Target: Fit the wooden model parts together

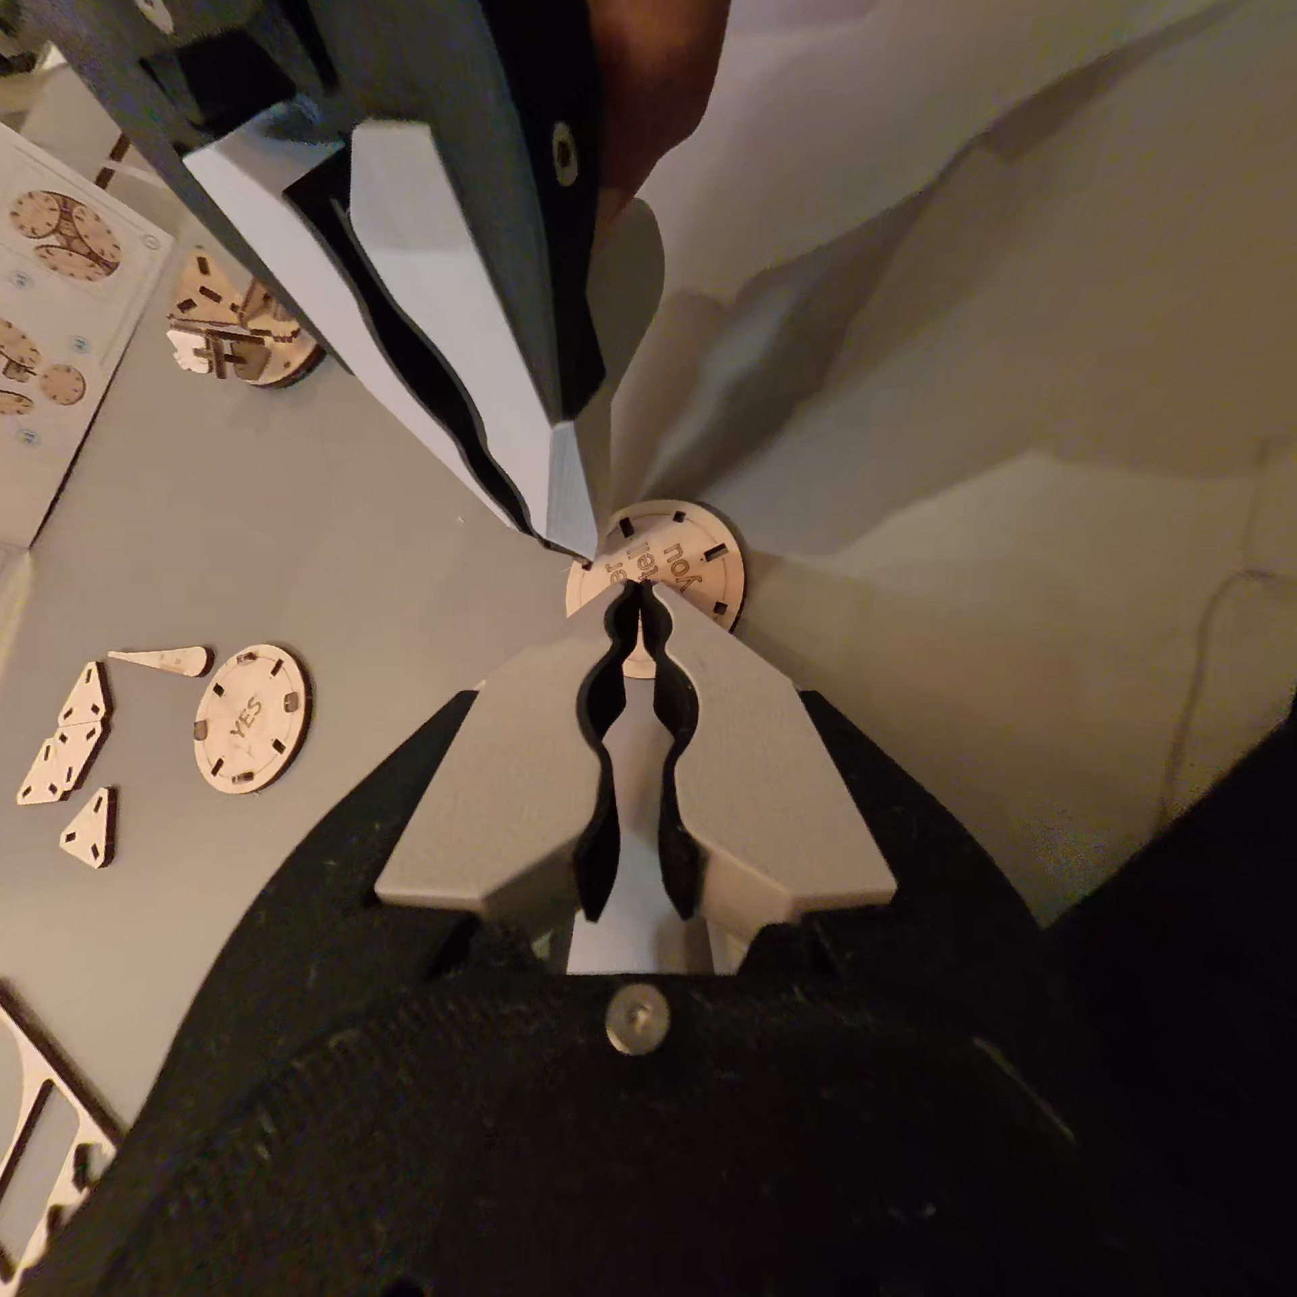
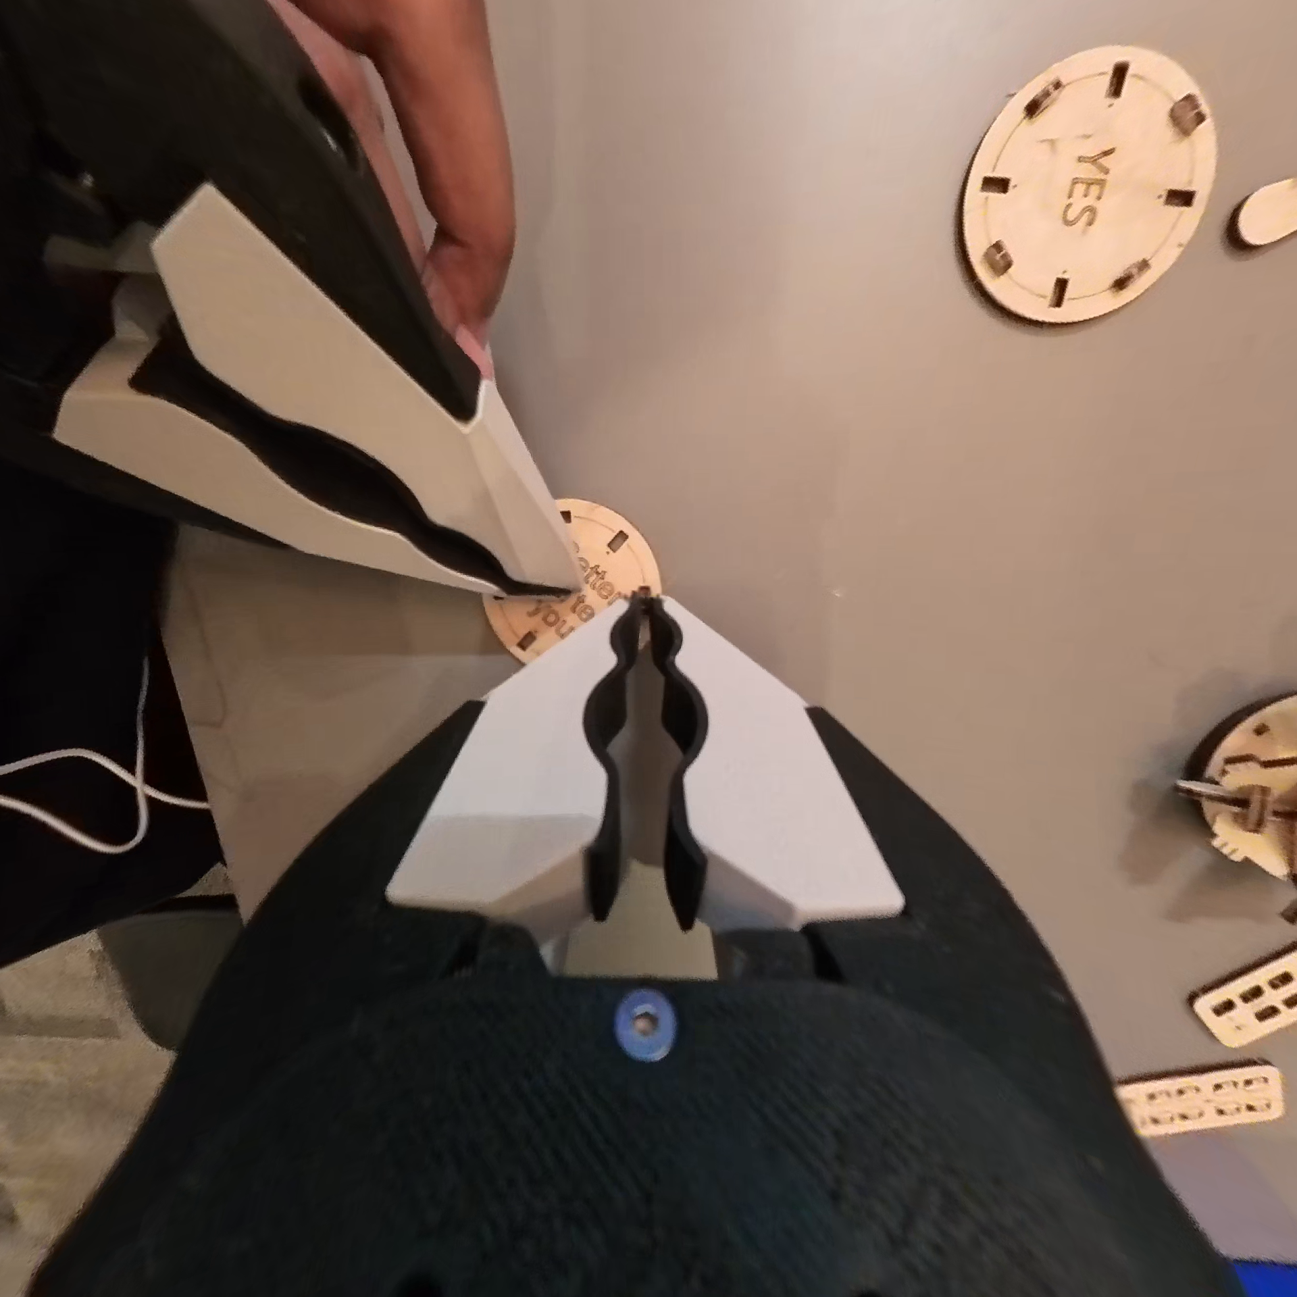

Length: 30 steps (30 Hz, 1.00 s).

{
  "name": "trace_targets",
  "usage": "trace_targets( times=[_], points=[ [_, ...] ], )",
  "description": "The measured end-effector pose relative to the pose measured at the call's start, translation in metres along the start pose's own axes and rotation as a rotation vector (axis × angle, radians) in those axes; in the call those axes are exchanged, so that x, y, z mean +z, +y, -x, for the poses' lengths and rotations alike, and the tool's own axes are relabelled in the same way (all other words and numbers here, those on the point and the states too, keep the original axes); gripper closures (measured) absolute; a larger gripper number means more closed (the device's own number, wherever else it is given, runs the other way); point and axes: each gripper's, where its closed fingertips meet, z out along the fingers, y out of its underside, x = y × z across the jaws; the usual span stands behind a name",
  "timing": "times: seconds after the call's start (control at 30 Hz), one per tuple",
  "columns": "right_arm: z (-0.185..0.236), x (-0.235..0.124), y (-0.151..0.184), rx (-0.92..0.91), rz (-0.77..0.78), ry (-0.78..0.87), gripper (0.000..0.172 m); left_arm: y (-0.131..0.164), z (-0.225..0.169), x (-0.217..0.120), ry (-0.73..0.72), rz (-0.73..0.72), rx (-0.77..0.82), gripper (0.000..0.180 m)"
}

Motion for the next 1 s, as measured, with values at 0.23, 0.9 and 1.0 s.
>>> trace_targets(
  times=[0.23, 0.9, 1.0],
  points=[
    [0.0005, 0.0010, 0.0001, -0.009, 0.096, -0.020, 0.172, 0.0003, -0.0003, 0.0000, 0.022, 0.000, -0.021, 0.180],
    [0.0010, 0.0024, 0.0006, -0.057, 0.305, -0.002, 0.172, 0.0011, -0.0005, -0.0001, 0.022, 0.002, -0.019, 0.180],
    [0.0009, 0.0025, 0.0007, -0.057, 0.330, 0.011, 0.171, 0.0011, -0.0004, -0.0001, 0.014, 0.002, -0.011, 0.180]
  ],
)
